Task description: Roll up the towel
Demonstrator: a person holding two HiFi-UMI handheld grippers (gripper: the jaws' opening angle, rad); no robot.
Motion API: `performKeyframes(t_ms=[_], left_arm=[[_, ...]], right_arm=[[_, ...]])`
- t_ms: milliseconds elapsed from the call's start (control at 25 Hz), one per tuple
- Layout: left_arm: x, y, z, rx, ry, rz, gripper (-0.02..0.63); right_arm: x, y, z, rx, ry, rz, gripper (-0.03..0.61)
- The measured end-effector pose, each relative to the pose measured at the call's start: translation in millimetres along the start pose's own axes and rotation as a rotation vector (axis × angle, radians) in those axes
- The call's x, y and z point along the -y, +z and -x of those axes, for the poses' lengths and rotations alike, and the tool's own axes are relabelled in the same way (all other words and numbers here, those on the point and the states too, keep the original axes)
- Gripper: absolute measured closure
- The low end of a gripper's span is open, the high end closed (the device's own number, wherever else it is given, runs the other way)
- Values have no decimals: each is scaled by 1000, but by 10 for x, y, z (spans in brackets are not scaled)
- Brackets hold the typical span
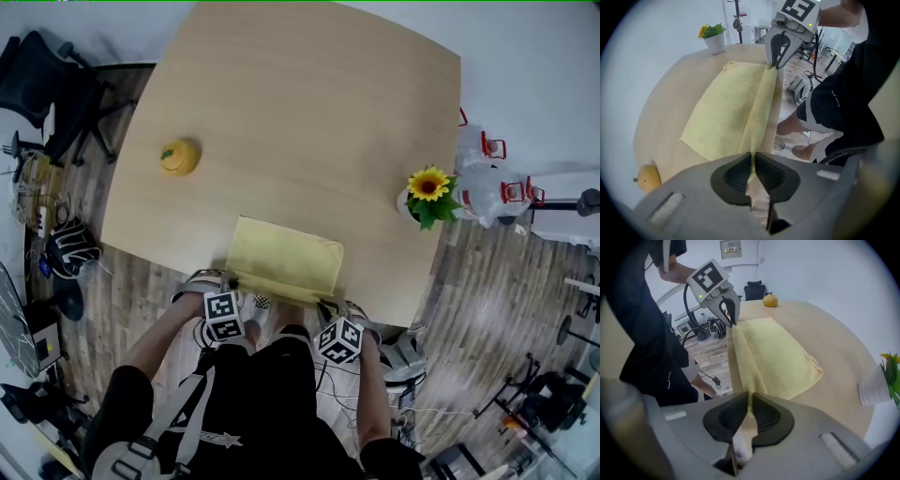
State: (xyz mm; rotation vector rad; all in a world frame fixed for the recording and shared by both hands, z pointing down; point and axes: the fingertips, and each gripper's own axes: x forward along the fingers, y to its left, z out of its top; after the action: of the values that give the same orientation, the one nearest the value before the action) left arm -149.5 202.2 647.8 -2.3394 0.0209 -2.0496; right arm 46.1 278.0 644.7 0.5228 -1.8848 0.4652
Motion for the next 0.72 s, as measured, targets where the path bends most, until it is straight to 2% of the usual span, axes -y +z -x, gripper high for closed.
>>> performKeyframes(t_ms=[240, 720], left_arm=[[-54, 9, 34, -17, -38, 7, 577], [-225, 55, 40, -13, -41, 28, 575]], right_arm=[[77, 60, 50, 1, 21, -37, 541], [300, 138, 75, 7, 10, -49, 540]])
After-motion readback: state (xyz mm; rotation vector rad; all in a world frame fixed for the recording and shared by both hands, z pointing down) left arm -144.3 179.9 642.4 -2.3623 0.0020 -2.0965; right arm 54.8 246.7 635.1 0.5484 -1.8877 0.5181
